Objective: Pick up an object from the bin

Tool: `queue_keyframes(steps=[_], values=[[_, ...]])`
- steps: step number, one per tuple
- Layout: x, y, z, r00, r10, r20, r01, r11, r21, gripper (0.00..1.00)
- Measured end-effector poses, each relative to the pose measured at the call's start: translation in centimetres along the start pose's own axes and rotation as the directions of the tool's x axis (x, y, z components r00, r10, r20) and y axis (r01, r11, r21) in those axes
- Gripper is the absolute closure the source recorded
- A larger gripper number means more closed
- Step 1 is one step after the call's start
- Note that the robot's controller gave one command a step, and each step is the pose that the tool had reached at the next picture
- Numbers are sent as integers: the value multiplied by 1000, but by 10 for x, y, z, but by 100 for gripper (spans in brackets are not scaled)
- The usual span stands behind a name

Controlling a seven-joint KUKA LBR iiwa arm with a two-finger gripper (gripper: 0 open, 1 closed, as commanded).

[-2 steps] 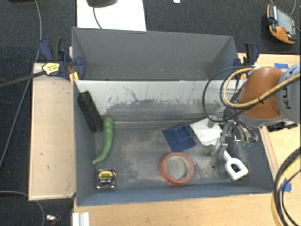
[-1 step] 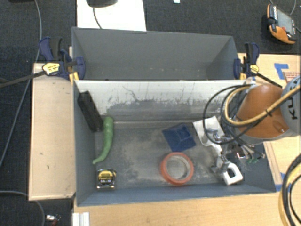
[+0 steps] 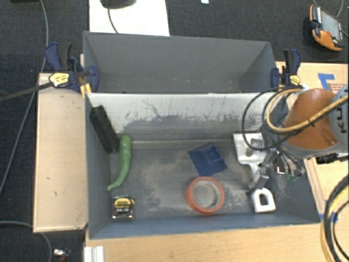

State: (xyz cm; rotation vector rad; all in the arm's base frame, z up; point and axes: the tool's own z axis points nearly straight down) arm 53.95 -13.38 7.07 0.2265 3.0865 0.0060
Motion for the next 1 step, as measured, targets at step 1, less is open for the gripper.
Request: queue_keyframes(steps=[1], values=[[21,17,-1,944,-329,-2,329,944,-8,100]])
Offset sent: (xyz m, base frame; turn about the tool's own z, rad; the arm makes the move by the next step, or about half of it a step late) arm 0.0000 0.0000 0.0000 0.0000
